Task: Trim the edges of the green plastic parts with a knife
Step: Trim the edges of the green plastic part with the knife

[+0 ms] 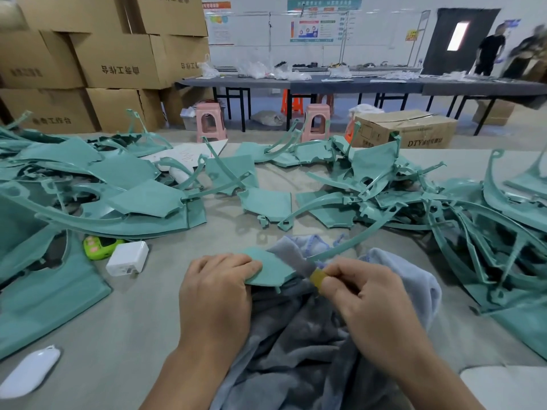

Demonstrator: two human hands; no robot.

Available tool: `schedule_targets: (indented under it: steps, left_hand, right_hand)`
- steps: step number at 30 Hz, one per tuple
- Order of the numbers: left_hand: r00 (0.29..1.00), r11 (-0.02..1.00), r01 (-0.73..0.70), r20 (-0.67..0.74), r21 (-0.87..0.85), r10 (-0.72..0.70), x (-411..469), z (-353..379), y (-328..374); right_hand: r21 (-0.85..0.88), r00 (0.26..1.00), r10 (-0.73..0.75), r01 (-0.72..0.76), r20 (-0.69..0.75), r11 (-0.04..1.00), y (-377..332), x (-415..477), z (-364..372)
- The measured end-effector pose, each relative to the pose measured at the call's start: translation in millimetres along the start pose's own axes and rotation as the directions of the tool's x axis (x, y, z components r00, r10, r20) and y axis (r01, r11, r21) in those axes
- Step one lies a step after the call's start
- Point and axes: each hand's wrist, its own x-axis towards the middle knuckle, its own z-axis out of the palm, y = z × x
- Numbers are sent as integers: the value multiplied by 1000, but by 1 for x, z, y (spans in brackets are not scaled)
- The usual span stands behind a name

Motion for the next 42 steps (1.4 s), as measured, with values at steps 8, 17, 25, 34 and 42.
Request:
schedule_targets:
  steps: [8, 17, 25, 34, 42]
  left_hand:
    - [999, 999, -14, 46, -35, 15, 1, -2, -1]
    - [997, 995, -30, 71, -100, 38, 2, -1, -3]
    - [995, 984, -11, 95, -179, 28, 2, 2, -8]
    - [991, 985, 23, 134, -172, 0, 3, -1, -7]
    - [992, 993, 36, 121, -116, -22, 1, -3, -4]
  right_hand:
    - [77, 997, 50, -45, -58, 996, 16, 9, -5]
    - [258, 988, 152, -148, 7, 955, 30, 16, -4]
    - [78, 990, 135, -138, 44, 987, 38, 20, -4]
    - [206, 980, 163, -183, 110, 961, 31, 19, -4]
    - [-176, 992, 113, -123, -64, 977, 24, 12, 6]
